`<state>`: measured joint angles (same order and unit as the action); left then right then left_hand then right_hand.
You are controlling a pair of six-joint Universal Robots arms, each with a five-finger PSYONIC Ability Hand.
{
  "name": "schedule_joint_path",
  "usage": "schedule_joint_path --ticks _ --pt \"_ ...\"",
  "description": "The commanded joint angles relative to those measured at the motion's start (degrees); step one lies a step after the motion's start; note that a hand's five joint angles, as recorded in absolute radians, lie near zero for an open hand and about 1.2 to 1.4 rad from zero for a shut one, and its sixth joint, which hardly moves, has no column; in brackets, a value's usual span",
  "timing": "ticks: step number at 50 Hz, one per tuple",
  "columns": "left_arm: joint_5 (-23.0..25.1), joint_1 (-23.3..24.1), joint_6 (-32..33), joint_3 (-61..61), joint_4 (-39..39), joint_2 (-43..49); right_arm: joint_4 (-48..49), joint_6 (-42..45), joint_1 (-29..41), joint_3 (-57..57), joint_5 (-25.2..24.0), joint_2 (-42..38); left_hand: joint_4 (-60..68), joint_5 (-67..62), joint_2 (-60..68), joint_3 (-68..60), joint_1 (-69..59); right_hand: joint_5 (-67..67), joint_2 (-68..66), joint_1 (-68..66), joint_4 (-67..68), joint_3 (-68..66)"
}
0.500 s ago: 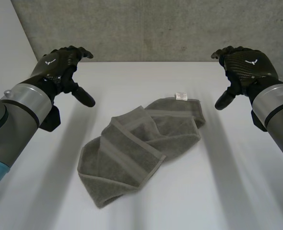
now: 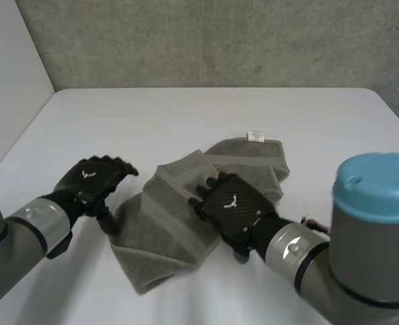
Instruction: Fold the towel.
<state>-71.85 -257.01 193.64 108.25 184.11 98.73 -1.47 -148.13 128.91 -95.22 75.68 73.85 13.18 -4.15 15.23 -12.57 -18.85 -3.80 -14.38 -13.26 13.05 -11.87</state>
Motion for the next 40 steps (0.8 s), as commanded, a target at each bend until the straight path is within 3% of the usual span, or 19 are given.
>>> schedule_joint_path --ticks 1,6,13,26,31,33,34,36,40 --pt "2.68 -3.15 1.30 1.26 0.02 0.15 3.31 -12.19 1.43 0.03 -0.27 -3.44 -3.18 -1.62 0.54 2.57 3.09 3.80 4.38 3.26 -3.05 1.87" --pt "6.72 -4.38 6.84 0.64 -0.07 2.87 7.87 -22.36 2.74 0.03 0.43 -5.46 -3.18 -2.29 1.21 2.57 2.41 3.56 4.13 3.01 -3.05 1.87" --pt "7.78 -4.91 18.34 -0.15 -3.84 8.49 9.73 -26.51 4.76 -0.06 2.01 -7.92 -3.18 -6.15 5.06 2.57 -1.44 2.04 2.62 1.50 -3.05 1.87" --pt "8.13 -5.88 20.11 0.99 -4.99 10.52 12.01 -28.36 9.69 1.09 6.14 -13.02 -3.18 -11.20 10.12 2.57 -6.50 -5.53 -4.95 -6.08 -3.05 1.87" --pt "8.74 -5.96 20.02 0.91 -4.73 10.87 13.95 -28.27 10.66 1.79 7.99 -15.49 -3.18 -23.76 22.68 2.57 -19.06 -17.98 -17.40 -18.53 -3.05 1.87" --pt "9.36 -5.88 19.94 0.82 -4.73 11.22 13.68 -28.36 10.83 2.05 8.08 -16.45 -3.18 -29.54 28.46 2.57 -24.84 -37.21 -36.63 -37.75 -3.05 1.87" --pt "9.97 -5.79 19.76 0.73 -4.73 11.57 13.68 -28.36 10.83 2.05 8.08 -16.45 -3.18 -32.37 31.29 2.57 -27.67 -37.32 -36.74 -37.87 -3.05 1.87" --pt "10.59 -5.61 19.67 0.64 -4.73 11.93 13.68 -28.45 10.49 2.14 7.81 -15.76 -3.18 -32.57 31.49 2.57 -27.87 -58.92 -58.34 -59.47 -3.05 1.87" --pt "11.47 -4.91 19.23 0.38 -4.55 12.19 13.33 -28.45 9.35 2.58 7.64 -12.61 -3.18 -29.73 28.65 2.57 -25.02 -66.20 -65.62 -66.74 -3.05 1.87"
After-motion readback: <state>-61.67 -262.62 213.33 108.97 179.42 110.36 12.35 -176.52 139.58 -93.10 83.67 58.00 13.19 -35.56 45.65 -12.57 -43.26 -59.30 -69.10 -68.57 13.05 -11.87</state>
